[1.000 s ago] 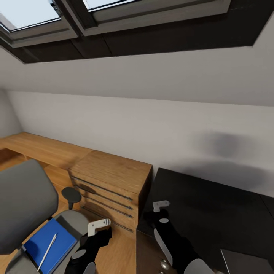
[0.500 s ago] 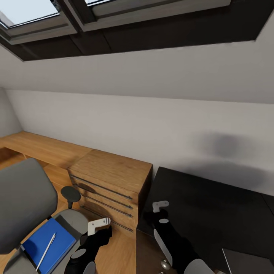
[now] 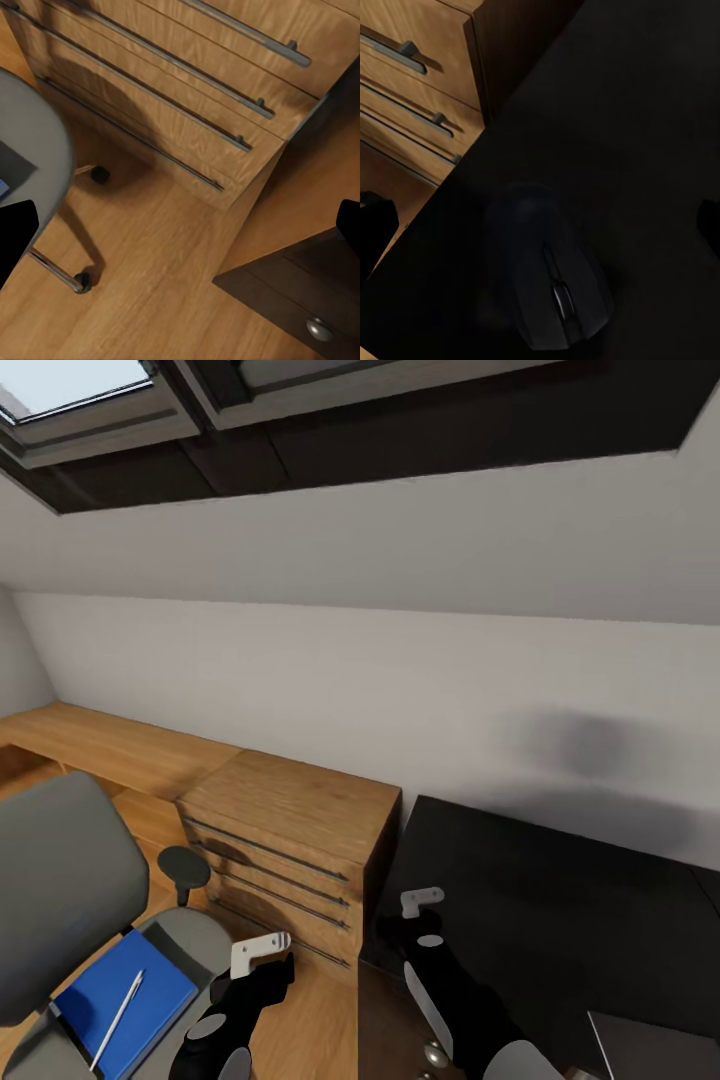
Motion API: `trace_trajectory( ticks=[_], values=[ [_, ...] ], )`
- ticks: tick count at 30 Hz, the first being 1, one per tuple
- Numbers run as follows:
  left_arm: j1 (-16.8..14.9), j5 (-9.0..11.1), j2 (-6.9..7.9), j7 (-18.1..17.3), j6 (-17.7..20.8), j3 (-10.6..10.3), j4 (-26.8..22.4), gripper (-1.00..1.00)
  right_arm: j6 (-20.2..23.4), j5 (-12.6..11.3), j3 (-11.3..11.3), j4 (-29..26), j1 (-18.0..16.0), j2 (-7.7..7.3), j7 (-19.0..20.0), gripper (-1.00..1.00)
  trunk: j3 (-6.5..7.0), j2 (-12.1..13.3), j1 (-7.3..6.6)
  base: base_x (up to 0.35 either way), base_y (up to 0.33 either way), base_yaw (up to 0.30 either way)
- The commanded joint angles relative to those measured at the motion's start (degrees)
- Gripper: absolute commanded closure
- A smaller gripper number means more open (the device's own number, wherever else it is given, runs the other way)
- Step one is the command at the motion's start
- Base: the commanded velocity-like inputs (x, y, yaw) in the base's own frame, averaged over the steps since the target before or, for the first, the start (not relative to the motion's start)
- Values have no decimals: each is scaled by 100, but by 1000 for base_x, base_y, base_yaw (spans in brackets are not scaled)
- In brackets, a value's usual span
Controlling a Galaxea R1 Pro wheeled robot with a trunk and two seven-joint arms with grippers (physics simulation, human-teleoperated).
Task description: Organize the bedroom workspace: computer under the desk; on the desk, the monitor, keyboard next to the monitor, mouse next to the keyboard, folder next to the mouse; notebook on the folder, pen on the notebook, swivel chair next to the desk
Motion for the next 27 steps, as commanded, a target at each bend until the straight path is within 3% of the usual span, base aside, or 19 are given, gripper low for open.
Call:
trace_trajectory(
  ticks=[1, 27],
  values=[
    [-5, 57, 1, 55, 10, -10, -8, -100, 22, -56, 23, -8, -5, -3, -50, -100, -26, -47, 23, 0, 0, 0],
    [-5, 57, 0, 55, 10, -16, -4, -100, 20, -53, 30, 194, -4, -7, -50, -100, -457, -1010, 550, 0, 0, 0]
  ],
)
